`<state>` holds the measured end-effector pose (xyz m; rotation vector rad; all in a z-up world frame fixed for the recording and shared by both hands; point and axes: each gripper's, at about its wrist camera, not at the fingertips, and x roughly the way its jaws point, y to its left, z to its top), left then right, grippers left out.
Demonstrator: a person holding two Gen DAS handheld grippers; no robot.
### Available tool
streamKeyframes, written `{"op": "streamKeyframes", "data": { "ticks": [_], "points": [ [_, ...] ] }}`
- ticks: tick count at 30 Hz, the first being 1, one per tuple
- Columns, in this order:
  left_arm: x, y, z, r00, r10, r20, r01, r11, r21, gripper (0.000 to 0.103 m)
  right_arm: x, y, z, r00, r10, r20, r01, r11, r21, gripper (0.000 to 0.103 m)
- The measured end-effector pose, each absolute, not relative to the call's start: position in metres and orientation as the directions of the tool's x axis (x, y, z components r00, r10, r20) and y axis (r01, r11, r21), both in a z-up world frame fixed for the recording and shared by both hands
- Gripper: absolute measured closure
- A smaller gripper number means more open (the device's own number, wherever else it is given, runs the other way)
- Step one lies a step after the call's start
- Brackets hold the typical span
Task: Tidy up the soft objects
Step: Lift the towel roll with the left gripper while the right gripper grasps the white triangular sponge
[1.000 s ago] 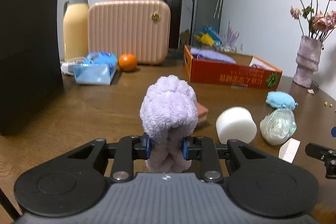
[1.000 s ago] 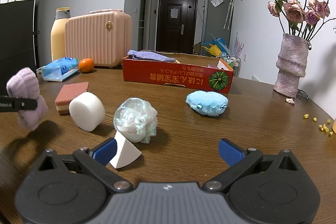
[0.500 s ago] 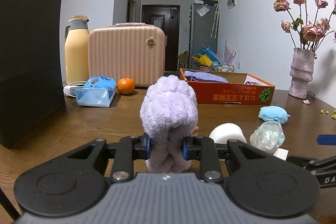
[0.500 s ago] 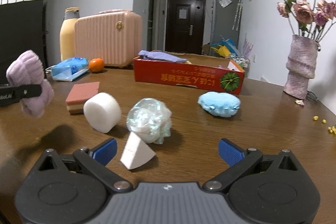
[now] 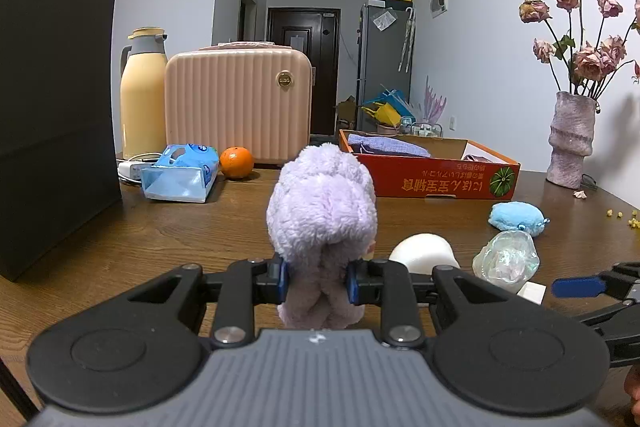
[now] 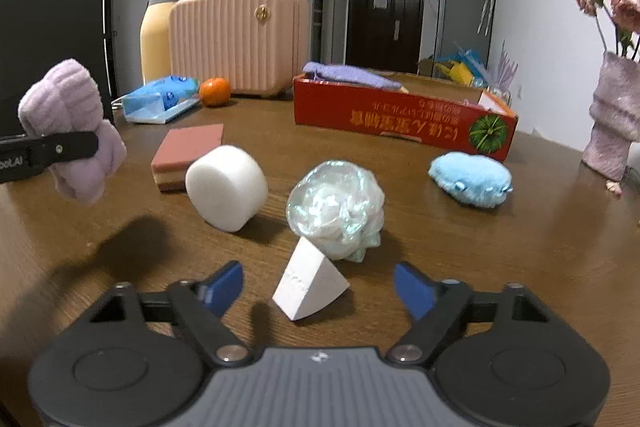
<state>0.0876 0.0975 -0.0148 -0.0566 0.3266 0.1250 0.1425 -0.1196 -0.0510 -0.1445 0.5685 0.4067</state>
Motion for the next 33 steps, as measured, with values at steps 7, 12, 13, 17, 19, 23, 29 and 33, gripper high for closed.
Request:
{"op": "streamKeyframes", "data": {
  "ticks": [7, 12, 13, 17, 19, 23, 29, 33],
  "points": [
    [0.088, 0.098, -0.015, 0.940, 0.111, -0.323, -0.130, 0.991, -0.036, 0.077, 0.146, -0.120, -0.053, 0.744, 0.348, -0.570, -0.422, 0.907, 0.002, 0.058],
    [0.088, 0.098, -0.015, 0.940, 0.110, -0.322, -0.129, 0.991, -0.036, 0.077, 0.148, -0.122, -0.055, 0.734, 0.354, -0.580, -0.421, 0.907, 0.021, 0.073],
    [0.088, 0.098, -0.015, 0.940, 0.110, -0.322, -0.129, 0.991, -0.036, 0.077, 0.148, -0.123, -0.055, 0.733, 0.355, -0.580, -0.422, 0.906, 0.021, 0.074],
    [0.088, 0.098, -0.015, 0.940, 0.111, -0.322, -0.129, 0.991, -0.035, 0.077, 0.147, -0.123, -0.054, 0.734, 0.357, -0.578, -0.424, 0.905, 0.020, 0.082],
    [0.088, 0.098, -0.015, 0.940, 0.110, -0.321, -0.128, 0.991, -0.035, 0.077, 0.146, -0.124, -0.054, 0.738, 0.358, -0.572, -0.421, 0.907, 0.025, 0.083],
    [0.088, 0.097, -0.015, 0.940, 0.111, -0.322, -0.129, 0.991, -0.035, 0.077, 0.143, -0.126, -0.052, 0.754, 0.361, -0.550, -0.418, 0.908, 0.023, 0.085],
    [0.088, 0.097, -0.015, 0.939, 0.110, -0.326, -0.129, 0.991, -0.036, 0.077, 0.139, -0.130, -0.046, 0.781, 0.358, -0.512, -0.406, 0.913, 0.018, 0.086],
    [0.089, 0.100, -0.013, 0.938, 0.104, -0.331, -0.128, 0.991, -0.050, 0.077, 0.136, -0.132, -0.042, 0.800, 0.355, -0.484, -0.399, 0.917, 0.012, 0.086]
  ]
}}
